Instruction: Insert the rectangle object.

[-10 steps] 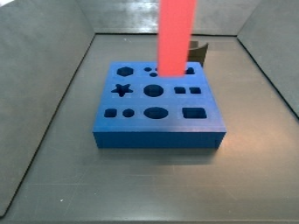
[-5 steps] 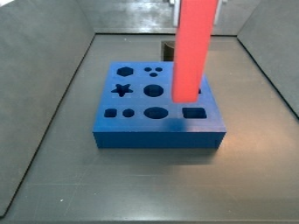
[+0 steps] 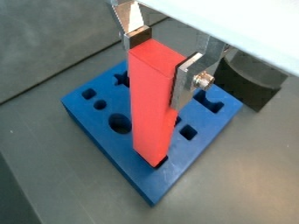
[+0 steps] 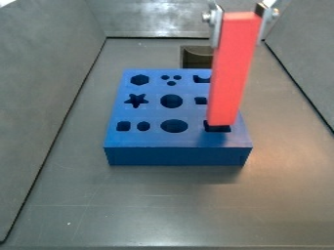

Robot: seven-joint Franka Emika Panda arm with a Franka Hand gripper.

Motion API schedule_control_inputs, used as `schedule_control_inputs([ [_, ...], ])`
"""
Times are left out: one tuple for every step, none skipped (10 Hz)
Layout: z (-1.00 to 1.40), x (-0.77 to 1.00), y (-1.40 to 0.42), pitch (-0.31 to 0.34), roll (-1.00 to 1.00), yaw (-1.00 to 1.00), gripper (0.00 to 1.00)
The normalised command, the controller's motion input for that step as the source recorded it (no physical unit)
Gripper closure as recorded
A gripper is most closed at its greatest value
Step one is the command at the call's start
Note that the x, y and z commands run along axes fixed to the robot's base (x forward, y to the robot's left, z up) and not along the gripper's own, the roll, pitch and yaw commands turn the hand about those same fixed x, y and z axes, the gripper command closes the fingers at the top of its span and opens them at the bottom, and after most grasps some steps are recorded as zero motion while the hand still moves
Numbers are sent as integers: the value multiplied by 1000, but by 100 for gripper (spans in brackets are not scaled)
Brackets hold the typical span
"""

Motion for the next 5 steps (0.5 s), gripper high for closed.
schedule_control_inputs([
  [-157,306,-40,50,387,197,100],
  [-226,0,0,0,173,0,100],
  [-149,-34,43,3,160,-3,100],
  [-211,-86,23,0,96,-40,100],
  [-137,-149,0,0,0,0,100],
])
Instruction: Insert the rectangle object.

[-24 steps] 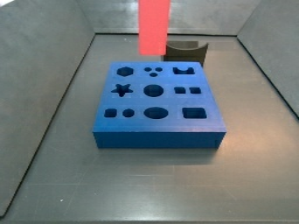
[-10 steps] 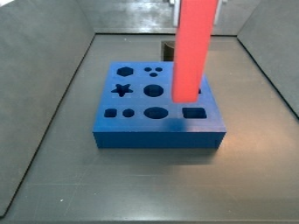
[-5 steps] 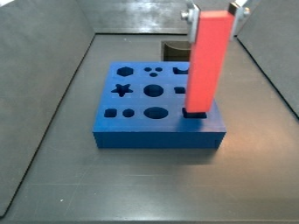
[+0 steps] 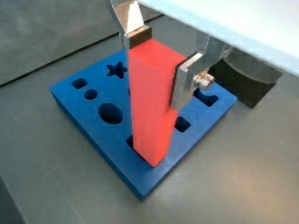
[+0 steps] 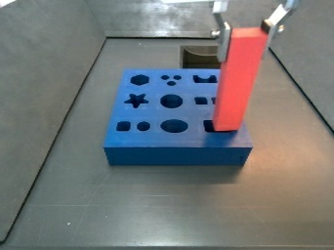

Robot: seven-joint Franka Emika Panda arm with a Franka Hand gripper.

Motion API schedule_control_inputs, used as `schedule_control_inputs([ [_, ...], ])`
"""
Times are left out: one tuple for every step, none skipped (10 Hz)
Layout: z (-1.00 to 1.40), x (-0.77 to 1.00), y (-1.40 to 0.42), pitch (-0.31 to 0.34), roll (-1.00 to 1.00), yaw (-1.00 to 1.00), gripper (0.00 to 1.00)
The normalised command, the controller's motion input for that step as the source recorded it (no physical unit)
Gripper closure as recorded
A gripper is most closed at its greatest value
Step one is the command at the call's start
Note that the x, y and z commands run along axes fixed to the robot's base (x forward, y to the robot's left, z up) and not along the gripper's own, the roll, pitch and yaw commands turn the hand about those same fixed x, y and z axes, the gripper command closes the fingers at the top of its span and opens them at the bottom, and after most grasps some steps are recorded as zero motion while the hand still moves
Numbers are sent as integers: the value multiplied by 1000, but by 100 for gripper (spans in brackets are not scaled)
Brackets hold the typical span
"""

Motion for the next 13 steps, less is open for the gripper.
schedule_control_inputs([
  [-97,-174,0,0,0,0,100],
  [-114,-286,0,-9,-13,23,100],
  [-114,-243,0,0,-39,6,100],
  [-140,-234,0,0,-16,0,100],
  [-180,0,0,0,0,0,100],
  [-271,206,-40,0,0,0,100],
  [-386,386,-80,30,3,-6,100],
  [-463,417,-80,21,0,-80,100],
  [-403,337,-37,30,0,-66,100],
  [-297,257,-9,33,21,-29,100],
  [-283,211,0,23,20,-3,100],
  [-311,151,0,0,3,0,100],
  [-303,126,0,0,0,0,100],
])
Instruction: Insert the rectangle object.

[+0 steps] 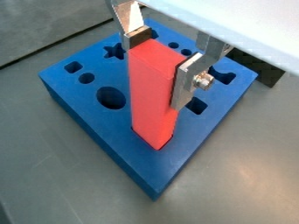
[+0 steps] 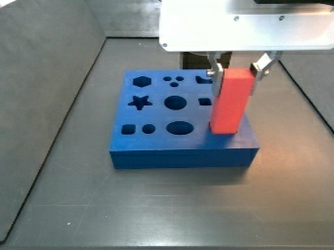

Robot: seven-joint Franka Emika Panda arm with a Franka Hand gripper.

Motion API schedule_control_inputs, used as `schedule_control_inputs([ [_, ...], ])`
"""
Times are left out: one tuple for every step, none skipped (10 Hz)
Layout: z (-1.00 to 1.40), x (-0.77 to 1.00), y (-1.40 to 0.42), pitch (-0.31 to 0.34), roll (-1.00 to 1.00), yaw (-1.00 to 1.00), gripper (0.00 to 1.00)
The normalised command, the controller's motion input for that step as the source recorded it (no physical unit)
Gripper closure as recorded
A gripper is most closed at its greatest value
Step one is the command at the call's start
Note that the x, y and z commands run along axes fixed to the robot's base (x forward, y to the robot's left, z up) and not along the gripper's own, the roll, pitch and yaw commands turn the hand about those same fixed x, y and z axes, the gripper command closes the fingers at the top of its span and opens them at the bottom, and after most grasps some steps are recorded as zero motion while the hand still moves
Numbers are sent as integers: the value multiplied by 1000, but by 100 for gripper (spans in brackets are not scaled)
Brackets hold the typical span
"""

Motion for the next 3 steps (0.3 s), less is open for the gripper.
schedule_control_inputs([
  [-283,86,0,0,0,0,100],
  [0,0,0,-26,-17,0,100],
  [0,0,0,0,0,0,100],
])
